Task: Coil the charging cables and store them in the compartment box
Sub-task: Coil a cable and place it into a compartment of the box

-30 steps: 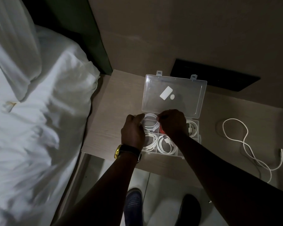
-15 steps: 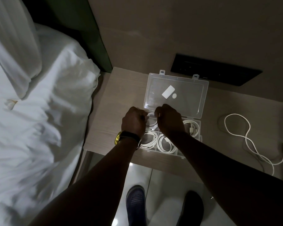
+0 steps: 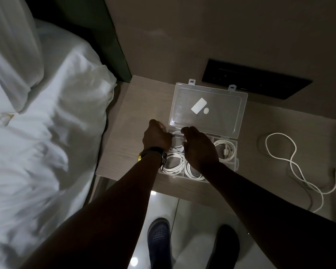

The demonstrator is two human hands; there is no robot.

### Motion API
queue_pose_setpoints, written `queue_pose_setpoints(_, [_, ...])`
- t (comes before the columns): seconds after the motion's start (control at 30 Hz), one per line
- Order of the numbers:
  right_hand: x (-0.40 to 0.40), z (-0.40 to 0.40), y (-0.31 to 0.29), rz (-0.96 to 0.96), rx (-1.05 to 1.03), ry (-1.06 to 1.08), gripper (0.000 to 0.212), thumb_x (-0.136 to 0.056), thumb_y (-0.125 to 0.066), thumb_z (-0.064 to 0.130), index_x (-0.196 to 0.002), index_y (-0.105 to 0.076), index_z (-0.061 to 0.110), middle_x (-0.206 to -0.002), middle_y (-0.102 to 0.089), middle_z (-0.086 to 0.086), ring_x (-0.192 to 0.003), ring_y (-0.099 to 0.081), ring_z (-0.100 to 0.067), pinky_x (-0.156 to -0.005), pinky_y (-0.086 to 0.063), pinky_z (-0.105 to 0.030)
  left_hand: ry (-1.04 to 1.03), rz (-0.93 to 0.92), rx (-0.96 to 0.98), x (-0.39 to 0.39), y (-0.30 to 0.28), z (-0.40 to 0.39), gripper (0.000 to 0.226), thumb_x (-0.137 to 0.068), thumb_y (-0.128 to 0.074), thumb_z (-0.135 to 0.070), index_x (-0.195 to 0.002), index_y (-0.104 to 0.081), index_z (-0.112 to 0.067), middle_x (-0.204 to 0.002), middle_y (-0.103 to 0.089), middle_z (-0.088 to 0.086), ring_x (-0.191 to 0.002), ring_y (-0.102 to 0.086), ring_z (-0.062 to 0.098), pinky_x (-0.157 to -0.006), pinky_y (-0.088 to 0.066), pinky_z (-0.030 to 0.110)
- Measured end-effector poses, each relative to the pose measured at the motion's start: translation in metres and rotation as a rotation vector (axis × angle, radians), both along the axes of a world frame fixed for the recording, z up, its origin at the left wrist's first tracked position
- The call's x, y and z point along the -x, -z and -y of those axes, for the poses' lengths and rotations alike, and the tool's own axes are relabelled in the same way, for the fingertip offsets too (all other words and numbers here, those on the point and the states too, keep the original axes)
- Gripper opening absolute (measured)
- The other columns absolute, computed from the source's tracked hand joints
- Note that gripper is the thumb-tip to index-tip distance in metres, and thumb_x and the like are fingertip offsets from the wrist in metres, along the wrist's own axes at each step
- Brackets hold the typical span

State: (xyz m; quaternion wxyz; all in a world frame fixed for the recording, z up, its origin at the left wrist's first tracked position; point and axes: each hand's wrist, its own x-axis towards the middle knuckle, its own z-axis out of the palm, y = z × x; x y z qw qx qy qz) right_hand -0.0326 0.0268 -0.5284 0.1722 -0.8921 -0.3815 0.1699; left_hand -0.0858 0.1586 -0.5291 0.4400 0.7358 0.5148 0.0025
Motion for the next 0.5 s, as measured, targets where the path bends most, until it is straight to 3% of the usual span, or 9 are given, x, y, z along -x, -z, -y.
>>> queue_pose_setpoints(0.13, [0.000,0.007,-0.003,0.034,-0.052,-0.026,0.038,-0.093,-0.051,0.010,-0.130,-0.057,0.014,-0.121,-0.063,-0.009,-0.101,-0.059,-0.033,-0.089,-0.050,-0.044,0.025,0.028,-0.027,0.004,0.003,0.003,0.011,-0.078,-0.065,-0.014,-0.084,-0.057,-0.019,-0.087,-0.063,-0.003,-0.081,-0.056,0.022,-0.074,-0.039,0.027])
queue_pose_setpoints(0.33, [-0.001,0.039,-0.015,0.012,-0.282,0.087,0.028,-0.089,-0.050,0.009,-0.110,-0.067,0.017,-0.104,-0.071,-0.005,-0.091,-0.063,-0.027,-0.083,-0.050,-0.036,-0.025,0.153,-0.100,0.018,0.003,0.015,0.012,-0.080,-0.067,-0.009,-0.083,-0.059,-0.019,-0.092,-0.072,0.001,-0.085,-0.064,0.020,-0.072,-0.040,0.021])
queue_pose_setpoints(0.5, [-0.037,0.105,-0.021,0.018,-0.370,0.444,0.017,-0.092,-0.061,0.012,-0.103,-0.072,0.017,-0.101,-0.073,-0.002,-0.078,-0.064,-0.015,-0.071,-0.047,-0.022,-0.010,0.296,-0.258,0.017,-0.013,0.042,0.011,-0.079,-0.067,-0.001,-0.081,-0.062,-0.010,-0.075,-0.062,-0.003,-0.065,-0.057,0.010,-0.062,-0.043,0.020])
